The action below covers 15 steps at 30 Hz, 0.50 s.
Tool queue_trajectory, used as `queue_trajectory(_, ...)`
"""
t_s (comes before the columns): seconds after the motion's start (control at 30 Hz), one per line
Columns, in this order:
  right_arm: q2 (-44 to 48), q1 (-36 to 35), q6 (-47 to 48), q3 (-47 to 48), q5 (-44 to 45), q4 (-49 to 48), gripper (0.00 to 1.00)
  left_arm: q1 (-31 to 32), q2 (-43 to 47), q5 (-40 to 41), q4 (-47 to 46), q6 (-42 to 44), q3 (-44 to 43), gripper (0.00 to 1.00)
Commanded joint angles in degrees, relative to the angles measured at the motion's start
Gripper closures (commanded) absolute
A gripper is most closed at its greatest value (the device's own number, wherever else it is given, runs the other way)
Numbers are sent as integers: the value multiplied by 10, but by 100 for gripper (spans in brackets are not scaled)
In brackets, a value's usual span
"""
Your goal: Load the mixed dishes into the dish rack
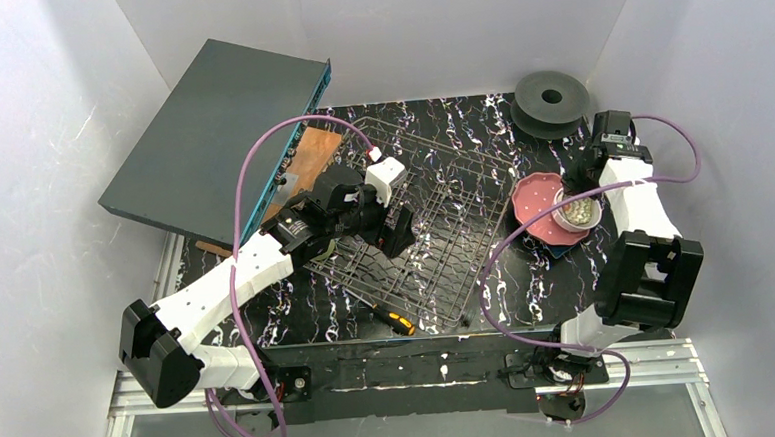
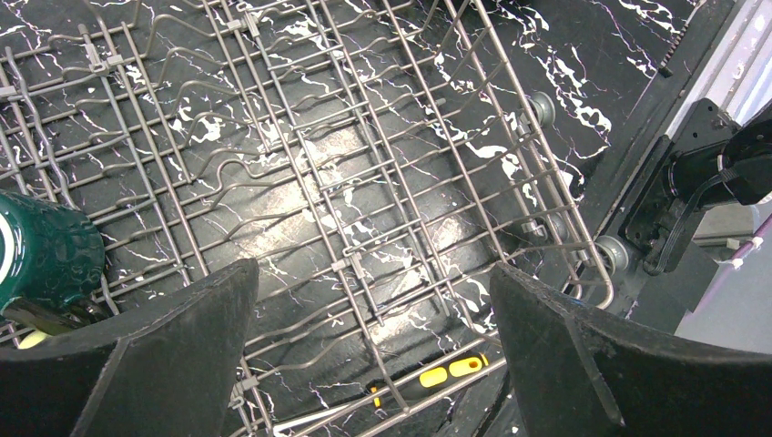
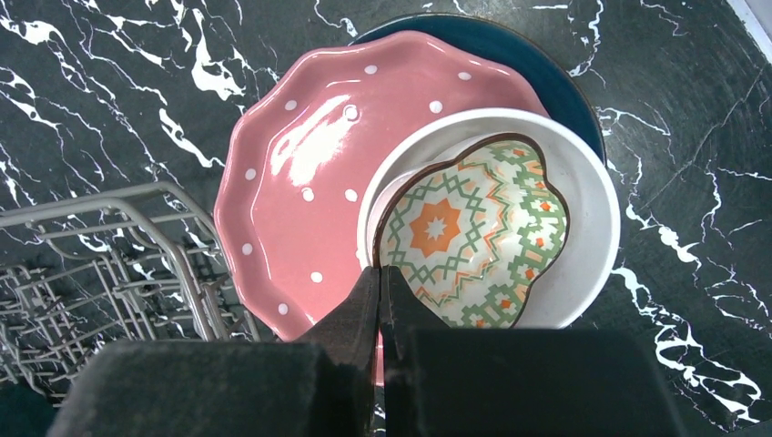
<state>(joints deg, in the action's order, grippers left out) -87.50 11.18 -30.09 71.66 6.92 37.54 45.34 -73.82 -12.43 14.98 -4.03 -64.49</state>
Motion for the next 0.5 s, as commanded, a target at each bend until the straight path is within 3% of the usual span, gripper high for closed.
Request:
queue_trajectory(0.0, 31, -1, 1, -7, -12, -15, 99, 1, 3, 4, 7, 9, -7, 2)
queue_trajectory(0.47, 95, -1, 14, -50, -14, -78, 99, 1, -1, 2, 8, 8, -9, 2)
